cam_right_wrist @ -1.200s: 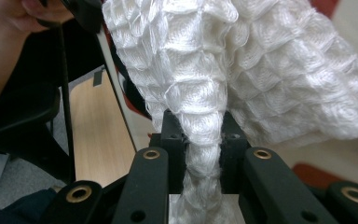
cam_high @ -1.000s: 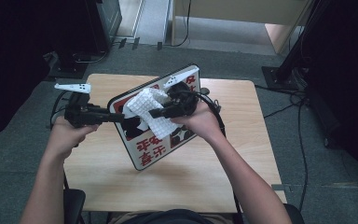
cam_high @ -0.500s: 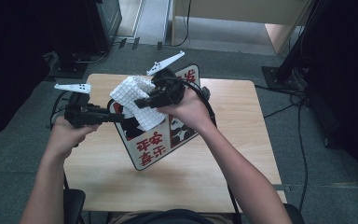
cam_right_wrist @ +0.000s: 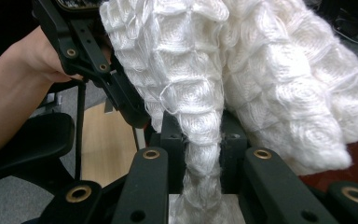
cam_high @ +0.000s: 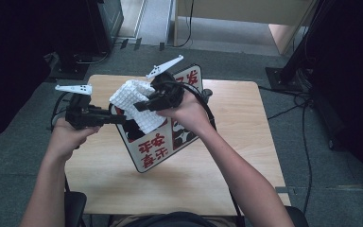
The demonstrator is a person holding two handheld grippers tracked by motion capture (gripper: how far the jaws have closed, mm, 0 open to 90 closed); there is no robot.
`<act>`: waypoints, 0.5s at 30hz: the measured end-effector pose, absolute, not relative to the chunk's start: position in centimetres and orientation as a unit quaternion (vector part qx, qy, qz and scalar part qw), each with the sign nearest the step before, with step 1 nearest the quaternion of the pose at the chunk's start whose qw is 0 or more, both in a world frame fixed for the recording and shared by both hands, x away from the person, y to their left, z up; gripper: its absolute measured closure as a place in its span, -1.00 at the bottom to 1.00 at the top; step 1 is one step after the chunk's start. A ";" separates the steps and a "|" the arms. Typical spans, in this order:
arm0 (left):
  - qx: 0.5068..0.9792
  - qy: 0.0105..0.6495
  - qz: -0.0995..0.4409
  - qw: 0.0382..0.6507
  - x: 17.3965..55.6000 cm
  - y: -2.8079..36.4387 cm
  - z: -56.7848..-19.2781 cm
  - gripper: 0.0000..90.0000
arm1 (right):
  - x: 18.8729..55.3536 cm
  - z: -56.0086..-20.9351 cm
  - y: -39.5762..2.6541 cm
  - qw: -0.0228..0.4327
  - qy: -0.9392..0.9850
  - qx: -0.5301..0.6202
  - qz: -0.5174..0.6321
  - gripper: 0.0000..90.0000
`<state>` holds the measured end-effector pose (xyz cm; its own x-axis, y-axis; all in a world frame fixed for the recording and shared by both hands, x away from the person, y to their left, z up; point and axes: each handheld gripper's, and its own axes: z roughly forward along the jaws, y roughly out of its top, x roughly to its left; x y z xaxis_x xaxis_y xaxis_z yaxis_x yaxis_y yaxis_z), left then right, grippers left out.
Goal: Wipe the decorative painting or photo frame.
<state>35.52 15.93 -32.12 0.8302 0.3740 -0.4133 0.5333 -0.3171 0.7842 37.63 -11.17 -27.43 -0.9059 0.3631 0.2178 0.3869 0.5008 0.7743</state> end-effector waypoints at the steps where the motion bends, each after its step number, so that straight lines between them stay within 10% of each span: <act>1: 0.807 0.282 -0.078 0.513 35.5 15.9 -32.1 0.64 | 37.6 -27.6 -11.2 0.014 -0.867 -0.218 -0.449 0.73; 15: 0.808 0.281 -0.076 0.512 35.5 15.9 -32.1 0.64 | 37.3 -29.7 -11.7 0.020 -0.870 -0.219 -0.442 0.73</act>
<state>35.54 15.92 -32.13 0.8299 0.3765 -0.4117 0.5331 -0.3174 0.7843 37.29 -11.69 -29.72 -0.9034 0.3630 0.2283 0.3984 0.5136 0.7599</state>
